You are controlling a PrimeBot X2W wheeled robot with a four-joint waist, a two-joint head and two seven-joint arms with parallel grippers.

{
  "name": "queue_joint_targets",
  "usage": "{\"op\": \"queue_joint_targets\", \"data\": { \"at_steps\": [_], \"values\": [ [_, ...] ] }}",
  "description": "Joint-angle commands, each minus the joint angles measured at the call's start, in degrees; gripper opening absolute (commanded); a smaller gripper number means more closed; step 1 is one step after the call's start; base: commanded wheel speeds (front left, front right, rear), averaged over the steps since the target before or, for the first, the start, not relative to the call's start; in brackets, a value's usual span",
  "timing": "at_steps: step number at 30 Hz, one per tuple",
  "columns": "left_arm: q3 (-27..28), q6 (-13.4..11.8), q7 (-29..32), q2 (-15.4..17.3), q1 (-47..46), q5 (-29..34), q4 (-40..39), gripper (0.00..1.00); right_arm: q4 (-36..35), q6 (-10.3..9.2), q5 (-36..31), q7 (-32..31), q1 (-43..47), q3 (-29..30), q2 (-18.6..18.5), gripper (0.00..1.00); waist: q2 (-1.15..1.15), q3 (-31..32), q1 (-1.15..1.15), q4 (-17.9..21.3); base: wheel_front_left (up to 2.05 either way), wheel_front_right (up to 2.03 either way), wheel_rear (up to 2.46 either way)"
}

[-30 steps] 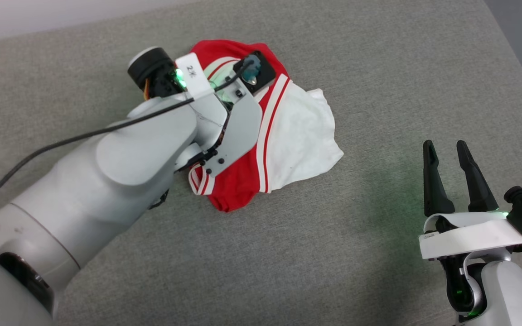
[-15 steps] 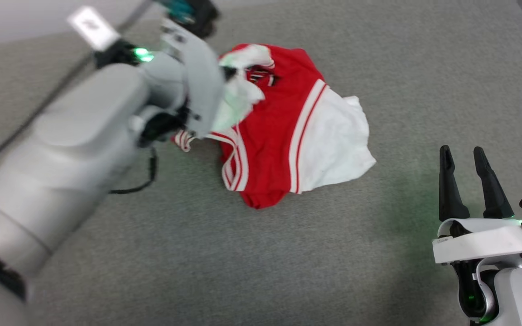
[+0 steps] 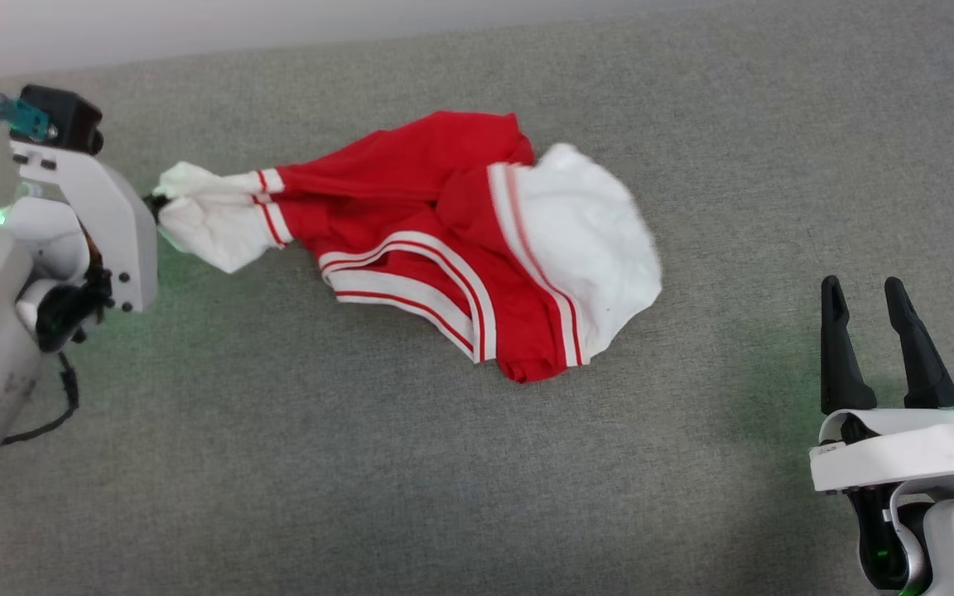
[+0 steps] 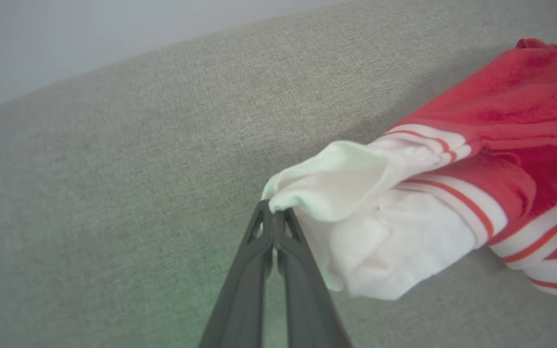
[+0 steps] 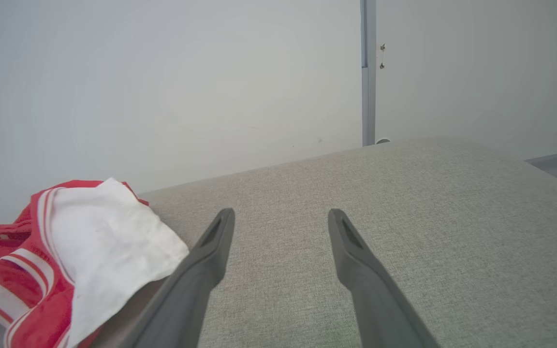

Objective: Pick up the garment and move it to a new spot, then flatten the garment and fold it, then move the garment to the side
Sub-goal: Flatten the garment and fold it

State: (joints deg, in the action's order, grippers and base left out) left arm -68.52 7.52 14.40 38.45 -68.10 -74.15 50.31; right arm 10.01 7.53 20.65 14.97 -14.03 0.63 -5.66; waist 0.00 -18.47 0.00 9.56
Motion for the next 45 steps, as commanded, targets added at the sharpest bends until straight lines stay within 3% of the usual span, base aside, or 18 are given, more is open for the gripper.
{"op": "queue_joint_targets", "data": {
  "at_steps": [1,6,10,13,21,29,33,38,45],
  "values": [
    [-1.4,-0.1,-3.4,0.1,0.0,3.6,0.3,0.0,-0.2,-0.08,-0.1,0.3,-0.1,-0.1,-0.5,1.0,0.0,-0.4,0.0,0.1,0.0,0.0,0.0],
    [-0.5,-1.4,-11.3,-1.0,-1.0,5.6,5.8,0.0,-0.5,-0.08,-0.1,0.3,-0.1,-0.1,-1.0,1.0,0.0,-1.0,0.0,0.1,0.0,0.0,0.0],
    [-1.5,-2.5,-12.4,-3.2,-1.3,7.7,10.5,0.03,-0.5,-0.08,-0.2,0.3,-0.5,-0.5,-1.0,1.0,0.0,-1.3,0.0,0.5,0.0,0.0,0.0],
    [-2.6,-2.2,-12.1,-4.5,-1.1,9.8,13.0,1.0,-0.3,-0.08,-0.4,0.3,-0.8,-0.8,-0.9,1.0,0.0,-1.4,0.0,0.7,0.0,0.0,0.0],
    [-3.7,-1.6,-17.9,-5.1,-2.8,14.8,16.7,1.0,0.2,-0.08,-0.4,0.3,0.4,-0.6,-1.1,1.0,0.0,0.3,0.0,-1.0,0.0,0.0,0.0],
    [-4.5,-0.2,-21.6,-6.4,-3.8,20.6,11.2,1.0,0.5,-0.08,-0.5,0.3,1.4,-0.9,-1.2,1.0,0.0,2.6,0.0,-3.7,0.0,0.0,0.0],
    [-4.8,-0.1,-18.9,-6.9,-2.7,23.5,2.0,1.0,0.7,-0.08,-0.7,0.3,1.4,-1.5,-1.6,1.0,0.0,3.5,0.0,-4.3,0.0,0.0,0.0],
    [-4.9,0.0,-15.9,-4.1,1.1,26.7,-12.7,1.0,1.0,-0.08,-0.6,0.3,1.2,-2.4,-1.9,1.0,0.0,4.6,0.0,-3.5,0.0,0.0,0.0],
    [-4.8,-0.1,-3.3,0.0,10.2,30.3,-32.7,1.0,0.6,-0.08,-0.1,0.3,2.6,-1.8,-2.3,1.0,0.0,5.2,0.0,-3.2,0.0,0.0,0.0]
  ]
}}
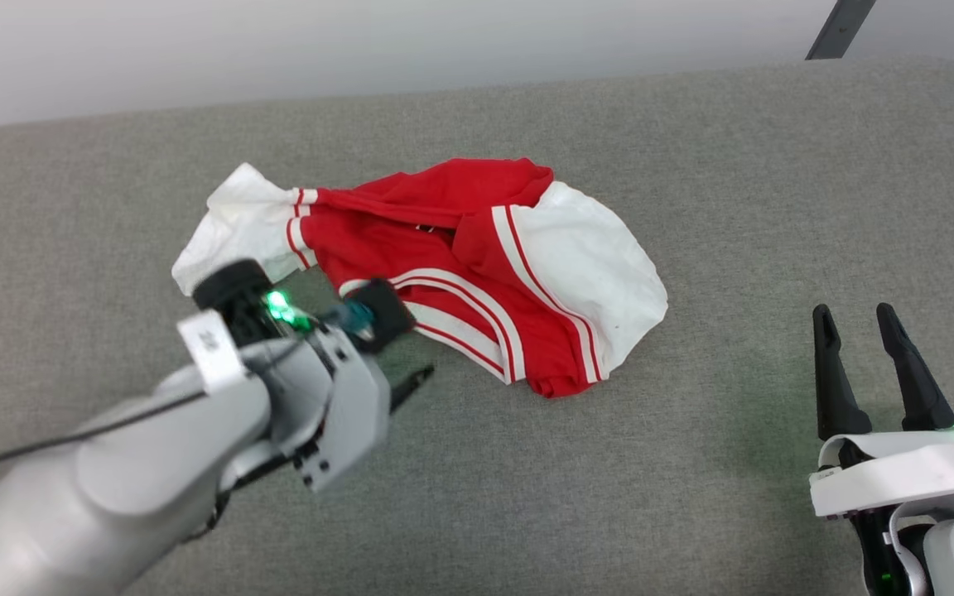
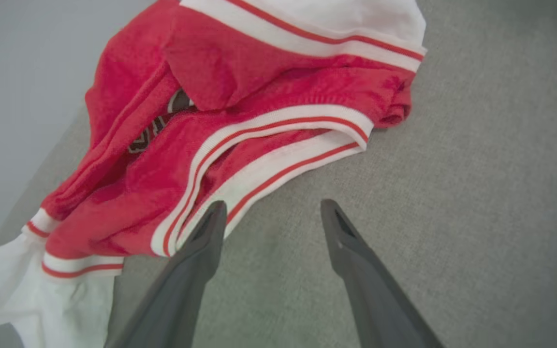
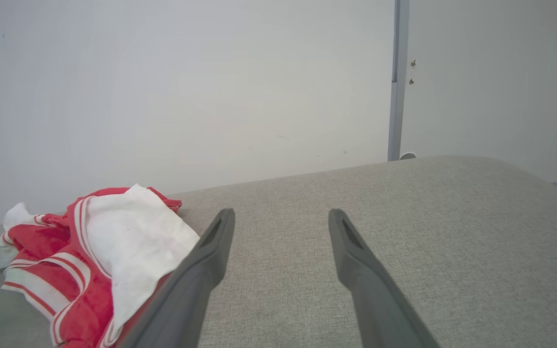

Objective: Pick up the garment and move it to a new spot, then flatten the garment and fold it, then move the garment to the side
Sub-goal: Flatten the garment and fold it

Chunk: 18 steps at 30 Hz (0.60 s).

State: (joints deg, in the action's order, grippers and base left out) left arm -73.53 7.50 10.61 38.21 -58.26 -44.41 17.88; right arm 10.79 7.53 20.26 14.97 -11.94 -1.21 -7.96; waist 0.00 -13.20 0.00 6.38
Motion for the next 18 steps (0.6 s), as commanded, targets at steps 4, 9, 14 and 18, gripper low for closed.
{"op": "queue_joint_targets", "data": {
  "at_steps": [4,9,14,18],
  "values": [
    [0.2,-0.1,7.1,-0.1,1.4,3.2,-5.7,1.0,-0.2,-0.08,0.3,0.3,-0.4,-0.5,0.0,1.0,0.0,-0.6,0.0,0.8,0.0,0.0,0.0],
    [0.2,-0.1,12.2,-2.0,-0.5,7.5,-5.7,1.0,-0.5,-0.08,0.5,0.3,-2.3,-1.8,0.5,1.0,0.0,-2.4,0.0,3.1,0.0,0.0,0.0],
    [0.1,-0.1,13.9,-3.8,-2.3,12.4,-2.1,1.0,-0.4,-0.08,0.9,0.3,-3.0,-1.7,1.2,1.0,0.0,-4.4,0.0,5.4,0.0,0.0,0.0],
    [0.2,-0.1,16.2,-4.5,-2.1,14.1,0.0,1.0,-0.3,-0.08,1.2,0.3,-3.5,-1.9,1.7,1.0,0.0,-5.7,0.0,6.8,0.0,0.0,0.0]
  ]
}}
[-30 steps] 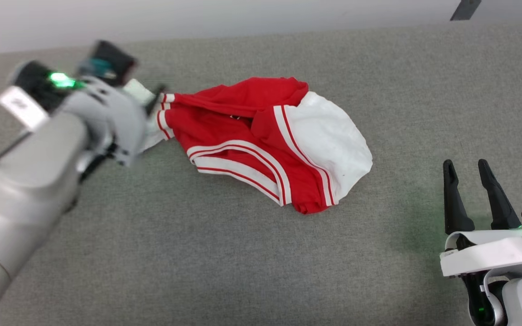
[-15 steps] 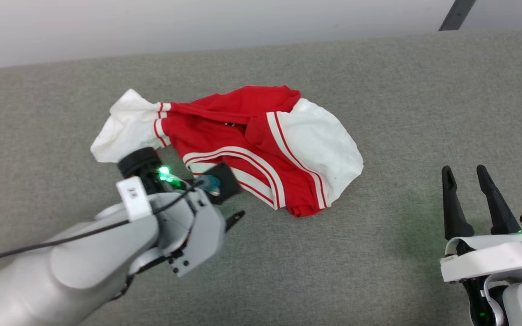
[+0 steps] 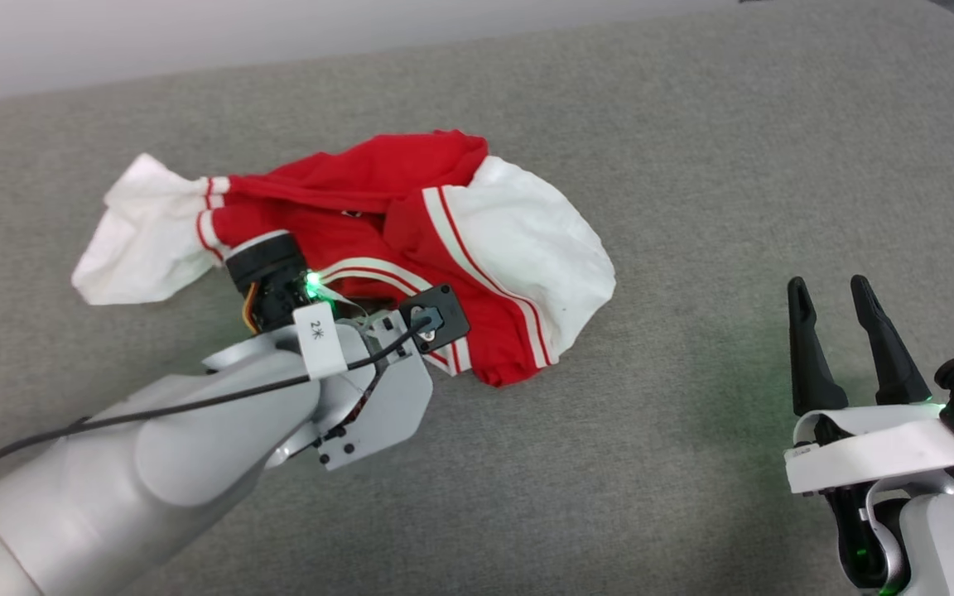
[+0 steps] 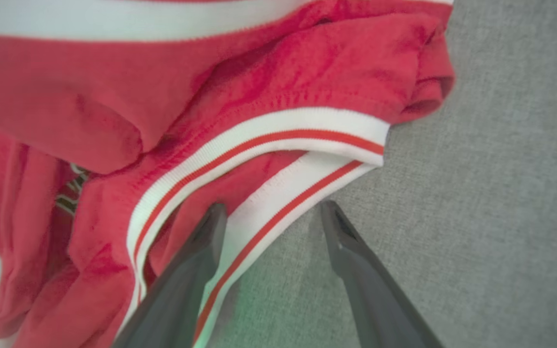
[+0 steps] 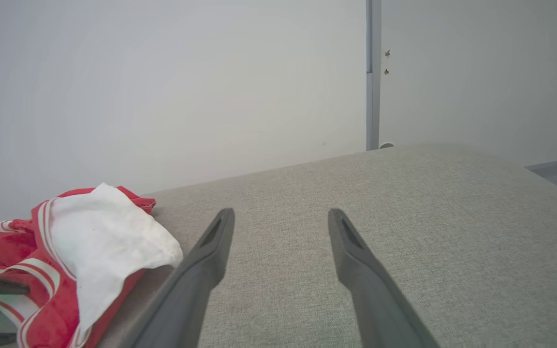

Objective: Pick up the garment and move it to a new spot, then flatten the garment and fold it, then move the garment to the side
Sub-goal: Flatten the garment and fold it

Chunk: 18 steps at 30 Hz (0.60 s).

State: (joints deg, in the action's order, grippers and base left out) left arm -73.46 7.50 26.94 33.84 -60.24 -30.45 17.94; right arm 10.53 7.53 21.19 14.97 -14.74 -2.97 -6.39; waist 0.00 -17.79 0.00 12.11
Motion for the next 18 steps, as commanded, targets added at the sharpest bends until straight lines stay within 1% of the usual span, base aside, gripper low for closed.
{"op": "queue_joint_targets", "data": {
  "at_steps": [1,6,7,8,10,14,18],
  "values": [
    [0.1,-0.1,-0.2,-0.1,-0.5,0.3,0.4,1.0,-0.1,-0.08,0.4,0.3,-0.9,-0.1,0.2,1.0,0.0,-1.4,0.0,1.4,0.0,0.0,0.0],
    [-0.1,-0.1,-1.4,-1.0,-1.1,1.0,4.6,1.0,-0.2,-0.08,0.3,0.3,-1.1,0.2,0.7,1.0,0.0,-1.9,0.0,1.7,0.0,0.0,0.0],
    [-0.1,-0.1,-1.5,-1.3,-1.0,1.2,5.2,0.91,-0.2,-0.08,0.2,0.3,-1.2,0.2,0.8,1.0,0.0,-1.9,0.0,1.7,0.0,0.0,0.0],
    [-0.1,-0.1,-1.5,-1.5,-0.9,1.0,6.0,0.49,-0.1,-0.08,0.2,0.3,-1.2,0.2,0.9,1.0,0.0,-1.9,0.0,1.6,0.0,0.0,0.0],
    [-0.1,-0.1,-1.9,-1.8,-0.8,-0.3,6.9,0.0,-0.1,-0.08,0.1,0.3,-1.3,0.1,0.9,1.0,0.0,-1.9,0.0,1.4,0.0,0.0,0.0],
    [-0.1,-0.1,-0.8,-2.1,0.0,-1.8,5.2,0.0,-0.2,-0.08,-0.1,0.3,-1.1,0.2,1.0,1.0,0.0,-1.6,0.0,0.8,0.0,0.0,0.0],
    [-0.1,-0.1,2.1,-1.7,1.4,-5.1,-1.2,0.0,-0.2,-0.08,-0.1,0.3,-0.8,0.3,1.0,1.0,0.0,-1.3,0.0,0.3,0.0,0.0,0.0]
  ]
}}
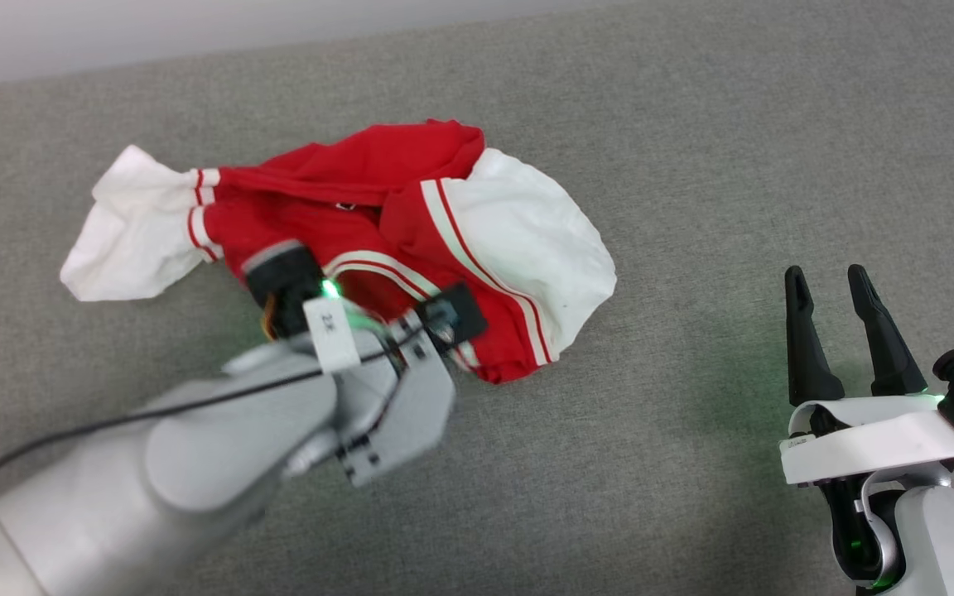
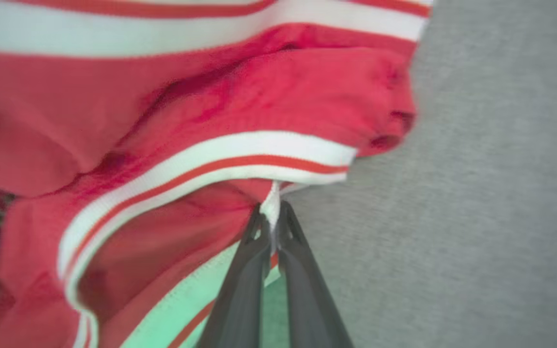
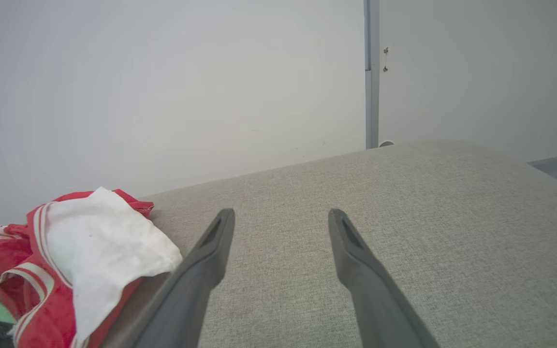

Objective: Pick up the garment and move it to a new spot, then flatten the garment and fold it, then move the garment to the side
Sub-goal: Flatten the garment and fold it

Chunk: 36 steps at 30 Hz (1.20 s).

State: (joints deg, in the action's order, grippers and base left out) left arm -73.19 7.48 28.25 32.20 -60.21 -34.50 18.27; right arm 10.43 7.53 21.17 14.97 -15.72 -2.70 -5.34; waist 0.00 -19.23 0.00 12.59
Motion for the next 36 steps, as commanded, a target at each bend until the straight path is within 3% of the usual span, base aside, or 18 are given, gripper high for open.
{"op": "queue_joint_targets", "data": {
  "at_steps": [1,12,19,20,21,22,29,33,36],
  "values": [
    [-0.3,0.0,2.0,0.3,1.7,-2.2,-3.8,0.0,-0.1,-0.08,-0.1,0.3,0.3,0.0,0.0,1.0,0.0,0.3,0.0,-0.3,0.0,0.0,0.0],
    [-0.2,0.0,15.2,3.0,3.7,-16.2,-25.2,0.0,-0.2,-0.08,0.1,0.3,0.7,0.1,0.1,1.0,0.0,0.7,0.0,-0.7,0.0,0.0,0.0],
    [-0.2,0.0,14.4,3.0,4.4,-18.4,-27.3,0.01,-0.3,-0.08,0.2,0.3,0.9,0.5,-0.3,1.0,0.0,0.7,0.0,-0.6,0.0,0.0,0.0],
    [-0.2,0.0,13.2,3.1,4.4,-17.9,-26.9,0.29,-0.3,-0.08,0.1,0.3,1.1,0.7,-0.3,1.0,0.0,0.9,0.0,-0.7,0.0,0.0,0.0],
    [-0.2,0.0,11.7,3.2,4.4,-17.7,-26.3,0.68,-0.3,-0.08,0.0,0.3,1.4,0.8,-0.4,1.0,0.0,1.1,0.0,-0.9,0.0,0.0,0.0],
    [-0.2,0.0,10.2,3.3,4.7,-18.1,-25.7,1.0,-0.3,-0.08,-0.2,0.3,1.5,0.9,-0.6,1.0,0.0,1.4,0.0,-1.2,0.0,0.0,0.0],
    [0.4,0.0,-6.7,6.5,6.2,-25.7,-21.3,1.0,0.0,-0.08,-1.1,0.3,3.3,1.1,-3.0,1.0,0.0,4.6,0.0,-5.1,0.0,0.0,0.0],
    [3.7,0.0,-18.6,8.4,10.2,-30.3,-19.3,1.0,0.5,-0.08,-1.7,0.3,4.9,0.7,-5.2,1.0,0.0,6.8,0.0,-8.5,0.0,0.0,0.0],
    [6.3,-1.1,-27.7,8.8,14.3,-30.2,-15.9,1.0,1.3,-0.08,-2.4,0.3,6.0,-0.6,-7.6,1.0,0.0,8.3,0.0,-11.1,0.0,0.0,0.0]
  ]
}}
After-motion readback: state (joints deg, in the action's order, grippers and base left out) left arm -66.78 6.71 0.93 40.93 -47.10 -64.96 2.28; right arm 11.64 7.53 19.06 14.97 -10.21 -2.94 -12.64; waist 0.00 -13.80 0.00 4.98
